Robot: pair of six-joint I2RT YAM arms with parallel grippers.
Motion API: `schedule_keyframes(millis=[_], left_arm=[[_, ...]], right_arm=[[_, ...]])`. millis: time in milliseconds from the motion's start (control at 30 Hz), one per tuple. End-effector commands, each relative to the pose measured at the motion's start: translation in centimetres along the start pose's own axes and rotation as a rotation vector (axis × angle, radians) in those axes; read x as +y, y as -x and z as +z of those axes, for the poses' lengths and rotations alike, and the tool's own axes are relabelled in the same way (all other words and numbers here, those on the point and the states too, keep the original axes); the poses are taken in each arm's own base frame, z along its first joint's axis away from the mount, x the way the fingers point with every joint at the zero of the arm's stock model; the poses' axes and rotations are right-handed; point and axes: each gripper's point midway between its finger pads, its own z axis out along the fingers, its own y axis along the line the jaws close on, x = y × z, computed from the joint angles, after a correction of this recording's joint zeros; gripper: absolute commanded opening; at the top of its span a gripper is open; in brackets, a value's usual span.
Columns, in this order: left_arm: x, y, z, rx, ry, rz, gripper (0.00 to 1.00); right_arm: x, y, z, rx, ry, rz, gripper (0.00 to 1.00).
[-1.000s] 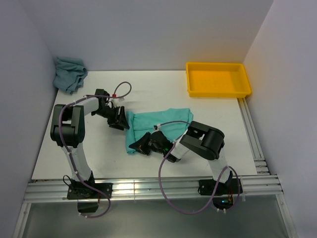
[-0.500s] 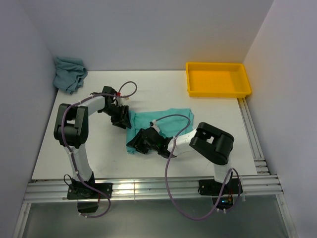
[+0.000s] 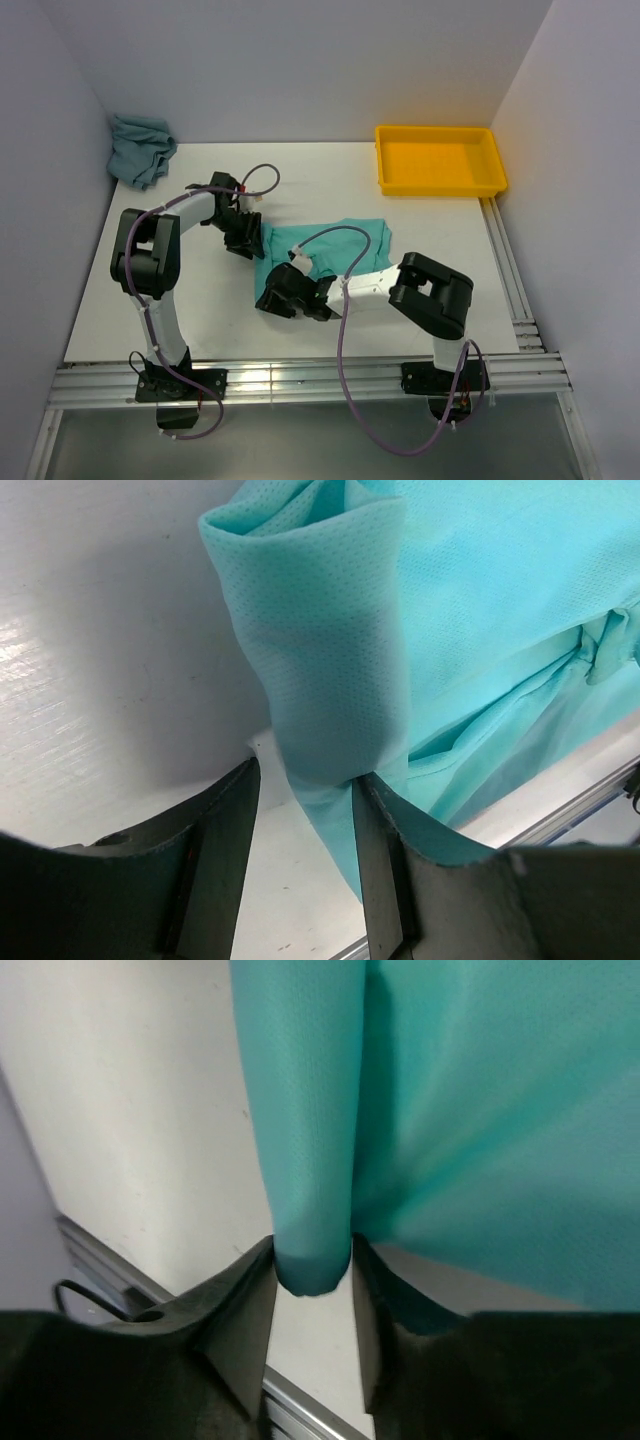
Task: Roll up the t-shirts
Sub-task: Roll the tshirt
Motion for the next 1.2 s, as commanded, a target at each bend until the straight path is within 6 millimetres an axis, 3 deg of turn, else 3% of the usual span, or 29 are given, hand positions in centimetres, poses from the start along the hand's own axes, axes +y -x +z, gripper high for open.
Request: schedule_keyframes(millis=[0,100,267,300,367,500,567,867,1167], left_arm=[[2.2,0.4,0.7,-0.006,0.112,0.021,0.49],[2.2,0.4,0.8,-0.002,0.121,0.026,0.49],[2.2,0.5,0.6,-0.005,0.129,0.033,0.50],[2.1,0.4,0.7,-0.002,0.127,0.033,0.50],[2.0,0.5,0.6,-0.004,0.131,0.034,0.50],[1.8,0.3,0.5,0.000,0.130,0.042,0.50],[1.7,0.2,0.6,0.004,0.130,0.044,0.50],[1.2,0.3,0.3,0.009,0.122,0.047,0.51],[0.8,0.3,0.3,0.013,0.117,0.053,0.51]], right_arm=[[0.3,-0.3,-0.3,-0.002,-0.029,-0.046,0.44],[0.5,-0.2,-1.1,-0.011,-0.068,-0.102,0.52],[4.2,-1.1,-3.0,0.020,-0.057,-0.224,0.53],[6.3,-0.5,-3.7,-0.008,-0.030,-0.250,0.53],[6.7,-0.6,-4.6,-0.016,-0.065,-0.290,0.53],[8.5,2.5,-5.3,-0.141,-0.147,-0.344,0.51],[7.8,3.8,-5.3,-0.177,-0.225,-0.378,0.51],[5.5,9.4,-0.2,-0.334,-0.388,-0.423,0.44],[3.9,10.6,3.0,-0.359,-0.439,-0.453,0.45]])
